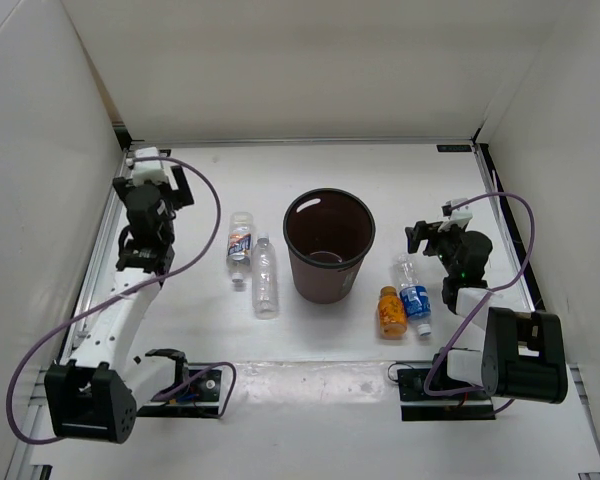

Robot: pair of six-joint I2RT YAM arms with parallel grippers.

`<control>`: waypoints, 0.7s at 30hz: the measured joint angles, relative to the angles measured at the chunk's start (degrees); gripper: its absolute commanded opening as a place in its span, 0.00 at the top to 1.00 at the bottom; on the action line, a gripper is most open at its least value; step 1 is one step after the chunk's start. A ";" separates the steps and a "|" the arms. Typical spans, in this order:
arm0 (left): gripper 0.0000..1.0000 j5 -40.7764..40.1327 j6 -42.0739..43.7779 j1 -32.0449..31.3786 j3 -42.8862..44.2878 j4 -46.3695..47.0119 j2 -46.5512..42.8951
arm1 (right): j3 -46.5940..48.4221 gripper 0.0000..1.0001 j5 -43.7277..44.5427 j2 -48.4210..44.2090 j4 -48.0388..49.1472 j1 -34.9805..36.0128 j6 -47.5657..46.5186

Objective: Put the plastic bottles in the bin

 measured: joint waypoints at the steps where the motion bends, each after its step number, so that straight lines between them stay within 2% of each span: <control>1: 0.00 -1.09 -2.91 0.42 1.51 -3.04 -0.74 | 0.00 0.10 0.00 0.00 0.02 0.00 0.00; 6: 0.00 -4.52 -16.70 2.86 15.13 -24.17 -2.73 | 0.00 0.10 0.02 0.00 0.00 0.02 0.00; 11: 0.00 -4.07 -29.88 3.15 24.33 -46.31 -7.54 | 0.04 0.10 1.77 0.00 -0.11 0.17 0.48; 13: 0.00 -2.91 -33.14 3.15 28.61 -55.74 -7.72 | 1.22 0.10 2.89 -0.28 -2.89 0.13 1.16; 17: 0.00 2.86 -35.19 3.15 33.20 -66.84 -7.85 | 12.24 0.10 3.63 -2.58 -20.06 -1.53 4.55; 21: 0.00 8.55 -35.65 3.10 34.45 -73.37 -8.26 | 32.48 0.10 8.72 -0.94 -40.57 -5.53 13.20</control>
